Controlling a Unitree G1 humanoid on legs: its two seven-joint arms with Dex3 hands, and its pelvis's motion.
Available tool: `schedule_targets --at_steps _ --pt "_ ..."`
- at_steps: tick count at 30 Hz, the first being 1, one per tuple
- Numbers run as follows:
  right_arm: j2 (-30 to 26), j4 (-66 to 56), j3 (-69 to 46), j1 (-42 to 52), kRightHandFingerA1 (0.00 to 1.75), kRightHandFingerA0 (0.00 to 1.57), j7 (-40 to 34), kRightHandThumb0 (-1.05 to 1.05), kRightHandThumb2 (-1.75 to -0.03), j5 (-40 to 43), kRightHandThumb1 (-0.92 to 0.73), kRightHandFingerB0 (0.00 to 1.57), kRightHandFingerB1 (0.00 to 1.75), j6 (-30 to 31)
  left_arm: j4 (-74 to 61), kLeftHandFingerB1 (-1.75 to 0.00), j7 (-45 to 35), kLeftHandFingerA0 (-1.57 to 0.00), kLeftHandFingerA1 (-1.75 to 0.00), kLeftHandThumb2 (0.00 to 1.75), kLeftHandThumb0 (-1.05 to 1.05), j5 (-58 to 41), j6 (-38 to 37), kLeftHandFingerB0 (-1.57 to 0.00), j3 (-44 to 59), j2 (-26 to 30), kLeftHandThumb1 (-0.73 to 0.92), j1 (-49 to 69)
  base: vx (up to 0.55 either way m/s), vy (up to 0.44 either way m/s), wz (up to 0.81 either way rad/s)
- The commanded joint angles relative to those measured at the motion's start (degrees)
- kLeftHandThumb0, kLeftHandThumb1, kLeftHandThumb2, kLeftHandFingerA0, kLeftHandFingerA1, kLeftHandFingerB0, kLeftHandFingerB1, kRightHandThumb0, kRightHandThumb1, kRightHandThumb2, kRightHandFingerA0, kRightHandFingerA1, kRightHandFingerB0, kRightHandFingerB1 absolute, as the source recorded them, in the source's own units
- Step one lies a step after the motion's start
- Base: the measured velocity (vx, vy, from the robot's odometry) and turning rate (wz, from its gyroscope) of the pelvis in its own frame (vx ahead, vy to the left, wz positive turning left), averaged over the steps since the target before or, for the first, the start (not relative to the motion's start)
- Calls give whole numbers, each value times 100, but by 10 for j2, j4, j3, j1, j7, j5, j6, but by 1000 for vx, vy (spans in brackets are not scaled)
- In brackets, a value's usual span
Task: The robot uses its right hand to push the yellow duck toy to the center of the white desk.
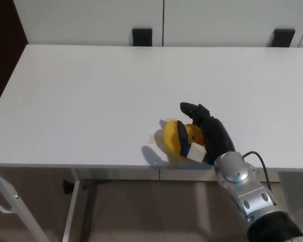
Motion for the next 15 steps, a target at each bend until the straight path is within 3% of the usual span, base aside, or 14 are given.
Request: schedule_targets --at_steps 1,2,3,8,10,11,13,14,15 --pt "7 5 7 -14 44 1 14 -93 -119 -2 -77 10 32 29 -2 -88 3 -93 -93 88 -13 8 -13 -92 -5 3 56 1 0 0 0" --pt "6 4 6 -15 44 1 14 -93 -119 -2 -77 10 32 30 -2 -88 2 -93 -93 88 -13 7 -12 -92 -4 3 56 0 0 0 0" --pt "6 3 6 -17 48 0 15 -89 -76 -1 -92 8 35 30 -3 -87 1 -93 -94 89 -13 7 -12 -91 -5 3 55 -1 0 0 0" --pt "2 0 3 -17 44 1 20 -88 -72 3 -92 5 33 30 -5 -86 1 -94 -92 91 -14 14 -10 -91 -12 4 56 -2 0 0 0" --pt "0 -4 3 -13 42 0 21 -88 -73 3 -92 3 32 32 -3 -90 1 -91 -91 100 -14 11 -14 -89 -10 4 50 1 0 0 0" --pt "-5 -11 6 -6 26 1 10 -91 -121 -5 -79 0 13 31 -2 -87 2 -93 -91 80 -16 11 -14 -89 -10 5 59 3 0 0 0" --pt "-8 -16 9 -1 26 1 3 -91 -121 -11 -79 0 13 30 -2 -87 2 -93 -91 80 -16 11 -15 -89 -10 5 59 4 0 0 0" --pt "-17 -23 14 6 9 3 -16 -103 -128 -27 -85 0 6 27 -3 -88 2 -92 -95 83 -17 10 -15 -90 -10 6 60 5 0 0 0" --pt "-24 -28 18 11 9 3 -29 -103 -128 -38 -85 0 6 24 -3 -88 2 -92 -95 83 -17 9 -15 -90 -9 7 60 6 0 0 0"
